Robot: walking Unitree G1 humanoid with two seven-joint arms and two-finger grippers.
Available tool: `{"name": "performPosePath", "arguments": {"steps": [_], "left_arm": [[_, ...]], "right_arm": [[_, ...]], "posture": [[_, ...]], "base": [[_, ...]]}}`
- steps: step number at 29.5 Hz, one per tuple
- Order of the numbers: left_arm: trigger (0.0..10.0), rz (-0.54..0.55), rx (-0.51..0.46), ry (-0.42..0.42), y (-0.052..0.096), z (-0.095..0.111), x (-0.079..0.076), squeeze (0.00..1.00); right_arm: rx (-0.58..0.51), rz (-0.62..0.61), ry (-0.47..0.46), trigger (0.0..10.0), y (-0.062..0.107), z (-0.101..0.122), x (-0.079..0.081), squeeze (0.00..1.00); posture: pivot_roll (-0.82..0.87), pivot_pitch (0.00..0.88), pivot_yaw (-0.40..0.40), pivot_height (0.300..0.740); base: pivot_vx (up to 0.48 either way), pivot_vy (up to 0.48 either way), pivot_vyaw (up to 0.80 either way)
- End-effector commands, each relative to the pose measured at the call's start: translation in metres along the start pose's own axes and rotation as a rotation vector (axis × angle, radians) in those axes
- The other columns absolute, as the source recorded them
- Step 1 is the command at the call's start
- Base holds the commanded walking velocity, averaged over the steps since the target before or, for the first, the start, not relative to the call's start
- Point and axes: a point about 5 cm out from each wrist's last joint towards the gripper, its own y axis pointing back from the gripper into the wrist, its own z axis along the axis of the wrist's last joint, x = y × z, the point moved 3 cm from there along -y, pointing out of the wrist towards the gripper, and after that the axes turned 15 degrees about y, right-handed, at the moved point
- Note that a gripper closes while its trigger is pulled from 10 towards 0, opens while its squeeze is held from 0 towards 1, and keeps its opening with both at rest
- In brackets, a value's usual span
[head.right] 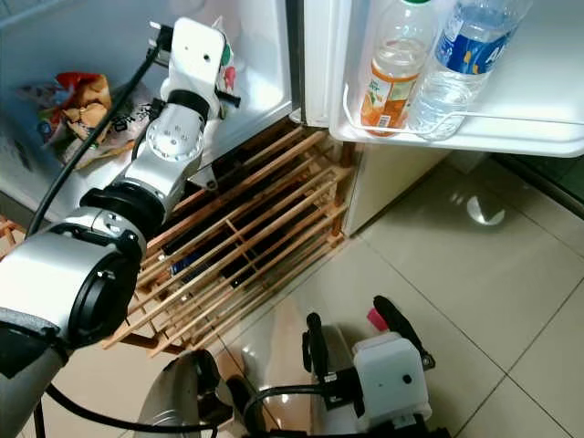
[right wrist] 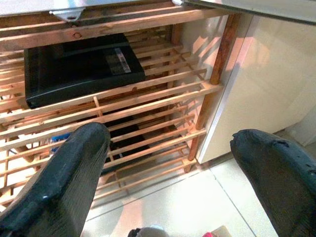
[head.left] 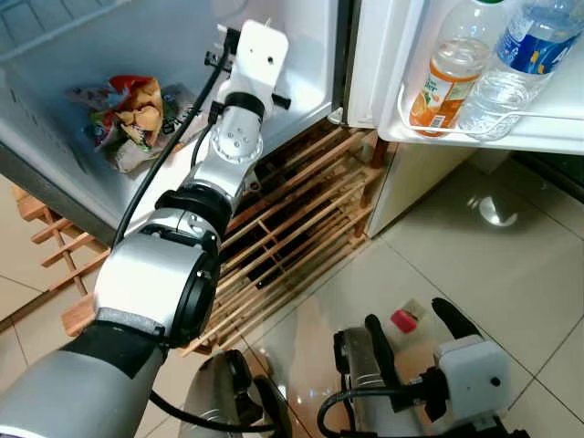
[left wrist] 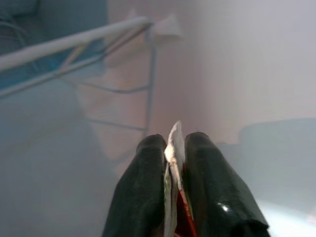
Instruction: Restocking fridge
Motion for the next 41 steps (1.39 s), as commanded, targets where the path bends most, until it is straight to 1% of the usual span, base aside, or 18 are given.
{"name": "performPosePath", "arguments": {"steps": [1,6,9,11,15,22,23,25,26,27,28,30,32,34,35,36,38,41], "left_arm": [[10.0,0.027,-0.03,-0.057,-0.003,0.007,0.008,1.0],[10.0,0.027,-0.102,-0.174,-0.005,0.016,0.01,1.0],[10.0,0.027,-0.104,-0.192,-0.004,0.015,0.014,1.0],[10.0,0.033,-0.088,-0.126,-0.004,0.014,0.016,1.0],[10.0,-0.058,-0.072,-0.06,0.0,0.01,-0.005,1.0],[10.0,-0.063,-0.125,-0.054,0.01,0.003,0.002,1.0],[10.0,-0.089,-0.151,-0.008,0.013,0.006,0.004,0.77],[10.0,-0.099,-0.16,0.008,0.014,0.007,0.005,0.77],[10.0,-0.158,-0.219,0.069,0.016,0.019,0.0,0.0],[10.0,-0.158,-0.219,0.069,0.016,0.019,0.0,0.0],[10.0,-0.247,-0.286,0.121,0.02,0.034,-0.014,0.0],[10.0,-0.294,-0.325,0.12,0.023,0.042,-0.023,0.0],[10.0,-0.369,-0.417,0.13,0.029,0.066,-0.041,0.0],[10.0,-0.402,-0.454,0.163,0.034,0.078,-0.048,0.0],[10.0,-0.422,-0.448,0.187,0.038,0.079,-0.051,0.0],[10.0,-0.446,-0.394,0.239,0.047,0.071,-0.049,0.0],[10.0,-0.452,-0.345,0.262,0.052,0.062,-0.045,0.0],[10.0,-0.472,-0.151,0.374,0.073,0.027,-0.033,0.0]], "right_arm": [[0.023,0.02,-0.001,10.0,0.001,-0.004,0.002,0.54],[0.02,0.027,0.0,10.0,-0.001,-0.005,0.004,0.54],[0.016,0.036,0.001,10.0,-0.005,-0.006,0.005,0.54],[0.012,0.041,0.003,10.0,-0.007,-0.008,0.005,0.54],[0.002,0.058,-0.001,10.0,-0.014,-0.011,0.008,0.54],[-0.048,0.066,-0.007,10.0,-0.036,-0.01,0.01,0.54],[-0.066,0.076,-0.005,10.0,-0.042,-0.01,0.011,0.54],[-0.07,0.08,-0.005,10.0,-0.045,-0.01,0.012,0.54],[-0.089,0.08,-0.003,10.0,-0.052,-0.01,0.011,0.54],[-0.089,0.08,-0.003,10.0,-0.052,-0.01,0.011,0.54],[-0.11,0.072,-0.003,10.0,-0.059,-0.008,0.008,0.54],[-0.115,0.068,-0.003,10.0,-0.063,-0.009,0.007,0.54],[-0.125,0.051,-0.022,10.0,-0.076,-0.01,0.002,0.54],[-0.136,0.026,-0.039,10.0,-0.089,-0.009,-0.003,0.54],[-0.144,-0.001,-0.043,10.0,-0.096,-0.008,-0.008,0.54],[-0.152,-0.078,-0.038,10.0,-0.111,-0.006,-0.023,0.54],[-0.151,-0.125,-0.037,10.0,-0.121,-0.005,-0.032,0.54],[-0.144,-0.228,-0.053,10.0,-0.141,-0.002,-0.054,0.5]], "posture": [[-0.56,0.253,0.097,0.638],[-0.55,0.248,0.095,0.638],[-0.53,0.24,0.093,0.638],[-0.52,0.235,0.092,0.638],[-0.47,0.211,0.088,0.638],[-0.4,0.166,0.079,0.638],[-0.39,0.153,0.08,0.638],[-0.38,0.148,0.079,0.638],[-0.35,0.119,0.075,0.638],[-0.35,0.119,0.075,0.638],[-0.33,0.102,0.064,0.638],[-0.32,0.093,0.062,0.638],[-0.29,0.064,0.054,0.638],[-0.28,0.039,0.056,0.638],[-0.27,0.029,0.057,0.638],[-0.24,0.006,0.059,0.638],[-0.24,0.0,0.061,0.638],[-0.2,0.0,0.069,0.638]], "base": [[0.0,0.0,0.0],[0.0,0.0,0.0],[0.0,0.0,0.0],[0.0,0.0,0.0],[0.0,0.0,0.0],[0.0,0.0,0.0],[0.0,0.0,0.0],[0.0,0.0,0.0],[0.0,0.0,0.0],[0.0,0.0,0.0],[0.0,0.0,0.0],[0.0,0.0,0.0],[0.0,0.0,0.0],[0.0,0.0,0.0],[0.0,0.0,0.0],[0.0,0.0,0.0],[0.0,0.0,0.0],[0.0,0.0,0.0]]}}
